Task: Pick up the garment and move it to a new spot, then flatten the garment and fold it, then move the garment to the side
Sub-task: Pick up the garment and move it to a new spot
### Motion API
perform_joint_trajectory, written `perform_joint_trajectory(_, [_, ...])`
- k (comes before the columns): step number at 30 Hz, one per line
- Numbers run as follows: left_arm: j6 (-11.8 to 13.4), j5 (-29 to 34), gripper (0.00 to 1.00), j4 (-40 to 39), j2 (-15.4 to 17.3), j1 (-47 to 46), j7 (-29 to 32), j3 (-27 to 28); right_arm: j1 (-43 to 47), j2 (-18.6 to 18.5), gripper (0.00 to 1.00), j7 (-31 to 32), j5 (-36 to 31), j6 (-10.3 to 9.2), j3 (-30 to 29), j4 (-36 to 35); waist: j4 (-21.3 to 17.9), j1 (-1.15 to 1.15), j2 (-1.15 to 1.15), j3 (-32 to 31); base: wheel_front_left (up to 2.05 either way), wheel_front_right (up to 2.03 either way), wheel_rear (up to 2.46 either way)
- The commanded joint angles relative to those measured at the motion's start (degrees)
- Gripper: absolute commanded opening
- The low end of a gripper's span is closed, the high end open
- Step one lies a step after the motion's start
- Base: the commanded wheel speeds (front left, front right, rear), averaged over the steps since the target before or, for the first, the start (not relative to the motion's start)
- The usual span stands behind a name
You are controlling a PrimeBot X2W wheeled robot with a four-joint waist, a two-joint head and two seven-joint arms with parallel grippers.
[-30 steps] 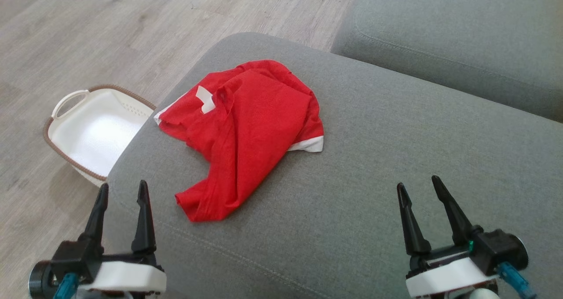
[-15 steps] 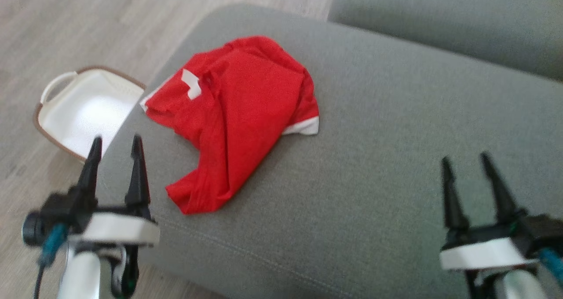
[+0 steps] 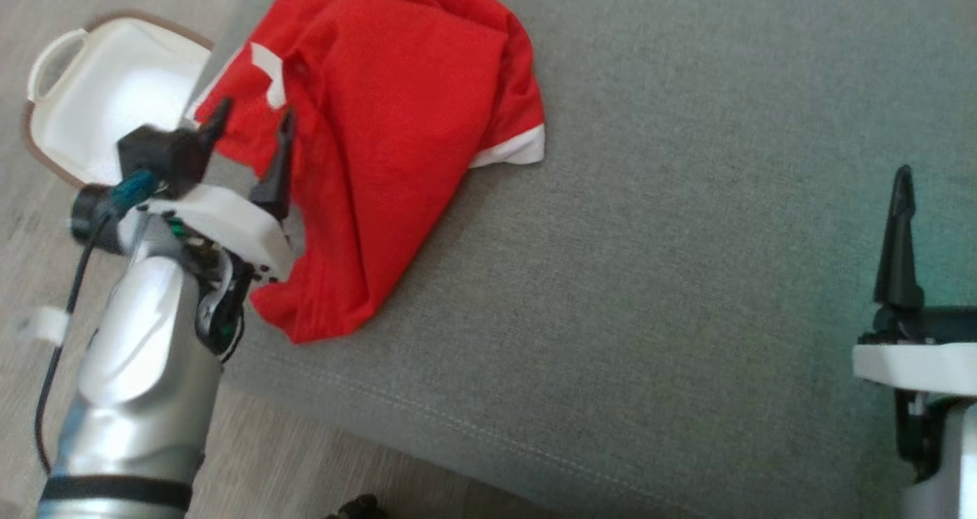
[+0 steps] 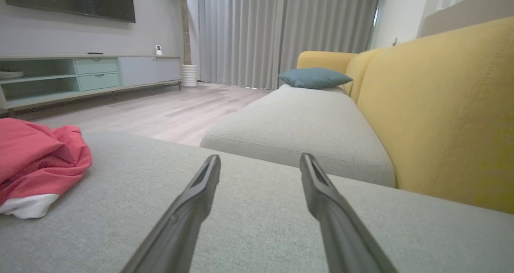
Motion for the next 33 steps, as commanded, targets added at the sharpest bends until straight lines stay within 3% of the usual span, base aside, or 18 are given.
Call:
perform_joint_trajectory(1, [-0.25, -1.26, 1.00, -0.73, 3.00, -1.76, 0.25, 0.66, -1.08, -0.42, 1.00, -0.34, 0.95, 0.23, 0.74, -1.78, -0.75, 0.00, 0.00, 1.15, 0.00, 0.00, 0.00])
perform_joint_trajectory(10, [-0.26, -11.11, 1.00, 7.25, 6.79, -8.11, 1.93, -8.67, -1.15, -0.42, 1.00, 0.18, 1.10, 0.23, 2.44, -2.13, -1.74, 0.00, 0.00, 2.84, 0.00, 0.00, 0.00])
perform_joint_trajectory(18, [-0.27, -17.82, 1.00, 12.80, 6.06, -11.82, 2.95, -14.12, -1.99, -0.42, 1.00, 0.57, 0.48, 0.23, 3.81, -2.70, -3.01, 0.00, 0.00, 4.44, 0.00, 0.00, 0.00])
perform_joint_trajectory(19, [-0.27, -18.90, 0.44, 13.32, 6.14, -12.12, 3.30, -14.61, -2.13, -0.42, 1.00, 0.56, 0.52, 0.23, 3.97, -2.63, -3.22, 0.00, 0.00, 4.49, 0.00, 0.00, 0.00])
perform_joint_trajectory(20, [-0.27, -20.00, 0.00, 13.82, 6.29, -12.37, 3.53, -14.91, -2.26, -0.42, 1.00, 0.54, 0.61, 0.23, 4.16, -2.49, -3.47, 0.00, 0.00, 4.45, 0.00, 0.00, 0.00])
perform_joint_trajectory(27, [-0.27, -22.62, 0.00, 15.79, 8.89, -13.89, -2.46, -14.40, -2.25, -0.42, 1.00, -0.04, 2.43, 0.23, 6.21, -0.05, -5.32, 0.00, 0.00, 1.48, 0.00, 0.00, 0.00])
perform_joint_trajectory(33, [0.72, -22.14, 0.00, 12.28, 10.86, -13.70, -7.09, -11.92, -1.45, -0.42, 1.00, -0.48, 4.90, 0.23, 8.08, 2.86, -7.00, 0.00, 0.00, -3.17, 0.00, 0.00, 0.00])
